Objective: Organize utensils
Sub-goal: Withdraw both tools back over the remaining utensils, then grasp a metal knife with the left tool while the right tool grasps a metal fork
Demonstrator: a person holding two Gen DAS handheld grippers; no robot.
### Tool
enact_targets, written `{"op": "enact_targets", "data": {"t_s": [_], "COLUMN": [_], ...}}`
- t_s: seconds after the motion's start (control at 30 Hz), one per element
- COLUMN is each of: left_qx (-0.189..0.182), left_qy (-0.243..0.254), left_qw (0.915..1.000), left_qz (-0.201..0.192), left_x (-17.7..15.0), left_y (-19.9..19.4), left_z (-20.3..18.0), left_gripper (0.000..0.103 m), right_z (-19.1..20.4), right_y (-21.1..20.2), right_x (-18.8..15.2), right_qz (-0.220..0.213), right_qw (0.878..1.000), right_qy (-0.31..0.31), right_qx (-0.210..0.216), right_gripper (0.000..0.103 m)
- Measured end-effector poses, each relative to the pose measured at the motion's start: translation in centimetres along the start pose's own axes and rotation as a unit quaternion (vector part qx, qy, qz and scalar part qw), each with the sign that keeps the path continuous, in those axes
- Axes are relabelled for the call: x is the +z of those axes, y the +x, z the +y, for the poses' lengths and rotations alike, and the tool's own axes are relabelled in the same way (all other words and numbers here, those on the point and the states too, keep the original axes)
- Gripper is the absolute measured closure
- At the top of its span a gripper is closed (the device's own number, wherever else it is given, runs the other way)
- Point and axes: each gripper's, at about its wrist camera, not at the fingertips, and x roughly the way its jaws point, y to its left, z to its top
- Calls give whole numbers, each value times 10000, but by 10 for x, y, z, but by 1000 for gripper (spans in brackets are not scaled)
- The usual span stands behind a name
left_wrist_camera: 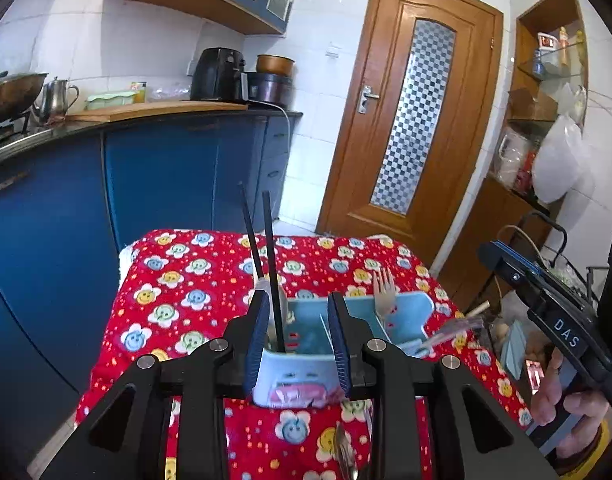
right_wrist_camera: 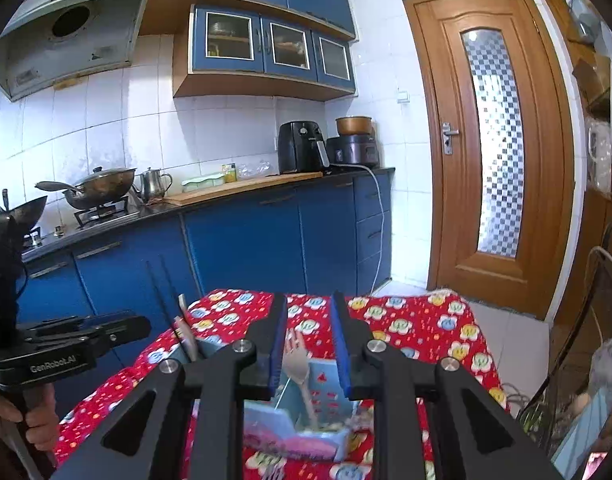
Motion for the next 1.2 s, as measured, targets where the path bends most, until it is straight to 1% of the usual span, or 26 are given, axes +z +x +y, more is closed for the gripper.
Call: {"op": "enact_targets", "data": {"t_s": [0.17, 0.37, 0.47, 0.67, 0.87, 1.0, 1.2], "left_qx": [-85, -167, -162, -137, -86, -84, -169], "left_qy": [89, 77, 69, 128, 106, 124, 119], "left_qw": [9997, 9986, 9979, 9954, 9901, 9869, 9792], "left_qz": [206, 492, 617, 939, 1400, 1607, 2021], "left_x": [-14, -35, -45, -65, -87, -98, -112], "left_y": [-8, -8, -6, 4, 25, 36, 53], "left_z": [-6, -11, -13, -18, -19, -22, -27], "left_gripper": [72, 72, 72, 72, 72, 72, 72], "right_z": [0, -2, -3, -8, -17, -24, -36], "right_y": [-17, -31, -33, -34, -33, -30, -28], "right_x": [-13, -35, -49, -75, -95, -104, -117], "right_qz": [164, 405, 618, 991, 1222, 1364, 1476], "right_qw": [9997, 9984, 9968, 9930, 9889, 9863, 9832], "right_qy": [176, 366, 455, 584, 799, 901, 1059], "right_qx": [65, 148, 227, 250, 275, 234, 169], "right_gripper": [79, 77, 76, 76, 74, 74, 72]}}
